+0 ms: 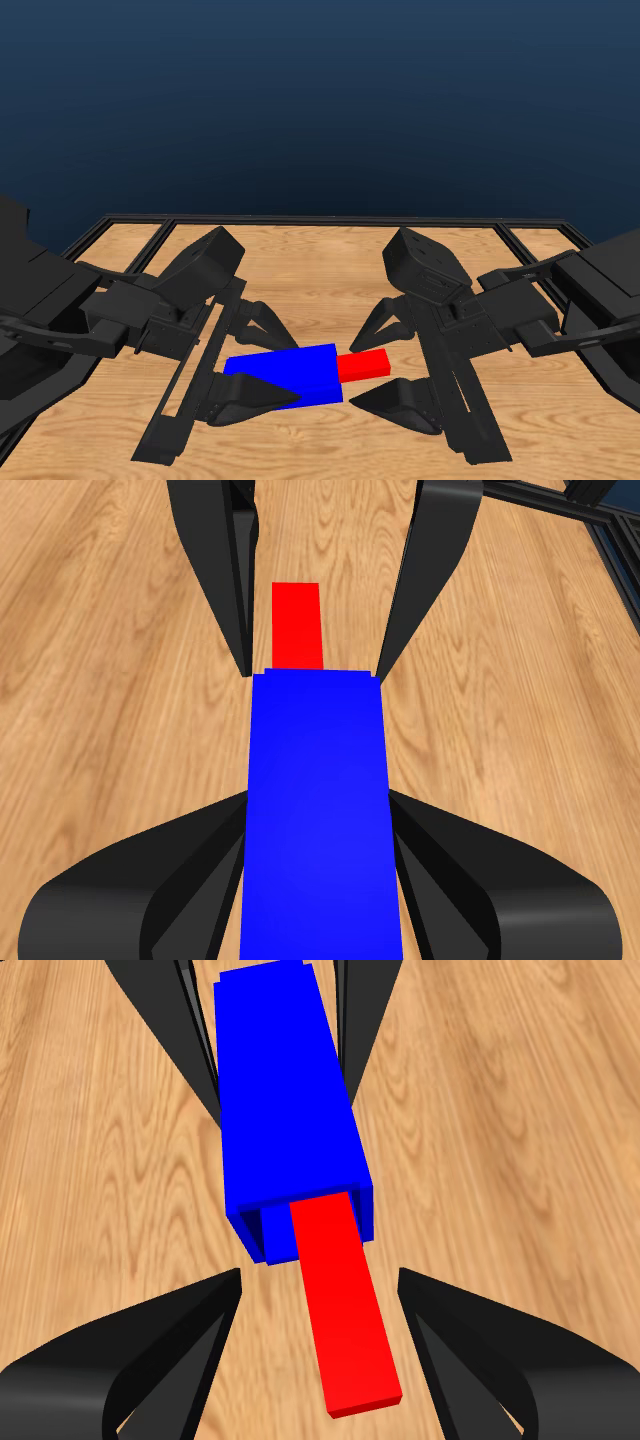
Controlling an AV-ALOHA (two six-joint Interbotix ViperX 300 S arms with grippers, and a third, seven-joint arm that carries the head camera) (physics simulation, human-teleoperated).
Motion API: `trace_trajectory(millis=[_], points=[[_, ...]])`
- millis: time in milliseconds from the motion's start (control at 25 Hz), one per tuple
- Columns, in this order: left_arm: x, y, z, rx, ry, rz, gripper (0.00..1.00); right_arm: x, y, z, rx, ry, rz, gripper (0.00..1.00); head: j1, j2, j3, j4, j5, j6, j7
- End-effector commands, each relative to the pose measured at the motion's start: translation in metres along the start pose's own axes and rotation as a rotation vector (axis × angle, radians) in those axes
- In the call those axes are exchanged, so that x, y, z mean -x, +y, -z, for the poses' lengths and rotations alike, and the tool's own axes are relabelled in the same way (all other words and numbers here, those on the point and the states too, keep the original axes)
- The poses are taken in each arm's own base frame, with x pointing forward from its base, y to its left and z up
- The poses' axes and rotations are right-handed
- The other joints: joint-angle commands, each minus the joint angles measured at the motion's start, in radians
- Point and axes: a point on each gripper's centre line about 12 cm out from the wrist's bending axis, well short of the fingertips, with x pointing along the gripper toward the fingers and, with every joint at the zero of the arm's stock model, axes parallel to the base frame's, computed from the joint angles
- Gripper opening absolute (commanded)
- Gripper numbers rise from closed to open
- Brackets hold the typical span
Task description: Insert peg into socket
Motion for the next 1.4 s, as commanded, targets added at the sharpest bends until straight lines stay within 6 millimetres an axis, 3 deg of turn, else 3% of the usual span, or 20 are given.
trace_trajectory(millis=[40,240,440,480,520,600,960,1200,1400], points=[[0.006,0.002,-0.019,0.007,-0.103,0.005,0.0,0.014,0.003,0.0,-0.024,-0.05,-0.021,1.0,0.0,-0.019,-0.01,0.0,-0.013,0.0,0.0],[0.01,0.005,-0.019,0.01,-0.104,-0.002,0.0,0.019,-0.001,0.018,-0.055,-0.02,-0.016,1.0,0.002,-0.019,-0.011,0.0,-0.013,-0.002,0.001],[0.008,-0.001,-0.024,-0.006,-0.119,0.013,0.0,0.024,-0.036,0.047,-0.146,0.015,0.052,1.0,0.001,-0.02,-0.011,-0.001,-0.019,-0.005,-0.004],[0.008,-0.002,-0.024,-0.006,-0.113,0.014,0.0,0.026,-0.039,0.049,-0.15,0.004,0.054,0.79,0.002,-0.019,-0.011,-0.001,-0.02,-0.006,-0.002],[0.007,-0.002,-0.022,-0.007,-0.103,0.014,0.0,0.029,-0.039,0.049,-0.134,0.011,0.057,0.0,0.002,-0.018,-0.012,0.0,-0.019,-0.006,0.002],[0.008,-0.002,-0.021,-0.006,-0.096,0.013,0.0,0.038,-0.042,0.04,-0.124,-0.025,0.057,0.0,0.001,-0.017,-0.011,0.0,-0.015,-0.004,0.004],[0.005,0.002,-0.017,0.011,-0.091,0.004,0.0,0.052,-0.011,0.001,0.014,-0.098,-0.006,0.0,-0.005,-0.016,-0.013,-0.001,-0.008,-0.003,0.001],[0.005,0.001,-0.018,0.012,-0.089,0.006,0.0,0.043,0.002,-0.011,0.036,-0.117,-0.03,0.0,-0.001,-0.018,-0.011,0.0,-0.008,-0.003,0.002],[0.004,0.0,-0.018,0.012,-0.085,0.009,0.0,0.024,0.002,-0.021,0.035,-0.148,-0.035,0.0,0.002,-0.017,-0.012,0.001,-0.016,0.002,0.0]])
